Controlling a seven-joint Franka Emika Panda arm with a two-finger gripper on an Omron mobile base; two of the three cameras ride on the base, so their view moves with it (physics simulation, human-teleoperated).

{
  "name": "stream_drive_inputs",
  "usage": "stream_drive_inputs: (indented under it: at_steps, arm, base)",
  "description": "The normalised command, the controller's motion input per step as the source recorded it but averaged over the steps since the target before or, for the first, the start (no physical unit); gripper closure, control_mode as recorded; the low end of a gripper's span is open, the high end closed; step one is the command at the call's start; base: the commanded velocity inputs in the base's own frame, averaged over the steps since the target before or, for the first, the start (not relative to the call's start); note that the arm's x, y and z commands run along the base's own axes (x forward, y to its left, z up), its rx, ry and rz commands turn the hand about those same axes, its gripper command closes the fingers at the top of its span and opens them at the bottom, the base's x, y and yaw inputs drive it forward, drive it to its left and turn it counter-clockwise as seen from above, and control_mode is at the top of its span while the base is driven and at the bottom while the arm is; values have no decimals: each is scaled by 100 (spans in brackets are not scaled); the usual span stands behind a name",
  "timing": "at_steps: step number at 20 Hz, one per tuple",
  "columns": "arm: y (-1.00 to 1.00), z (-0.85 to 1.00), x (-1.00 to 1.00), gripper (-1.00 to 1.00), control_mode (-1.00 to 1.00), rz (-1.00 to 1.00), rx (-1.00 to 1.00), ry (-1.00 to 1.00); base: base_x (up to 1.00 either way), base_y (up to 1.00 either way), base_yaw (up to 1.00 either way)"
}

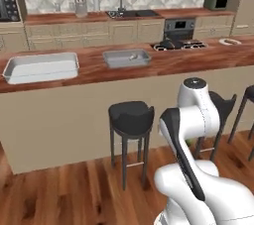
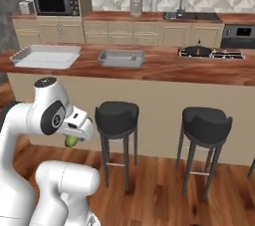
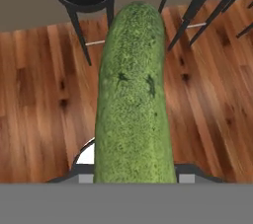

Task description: Place the cold items (mushroom and cucumber) from the fridge in one tupperware on the dining counter. Place the warm items (kebab skewer and hot dog) in the stove area in another tupperware.

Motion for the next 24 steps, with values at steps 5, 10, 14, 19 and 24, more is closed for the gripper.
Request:
stream_drive_inputs:
  at_steps: [5, 10, 14, 19, 24]
  arm:
    - [0, 0, 0, 100, 100, 0, 0, 0]
    - [0, 0, 0, 100, 100, 0, 0, 0]
    - [0, 0, 0, 100, 100, 0, 0, 0]
    - [0, 0, 0, 100, 100, 0, 0, 0]
    - [0, 0, 0, 100, 100, 0, 0, 0]
  base:
    - [53, 94, -61]
    - [53, 89, -47]
    - [36, 6, -7]
    - [29, 0, 0]
    - [64, 0, 0]
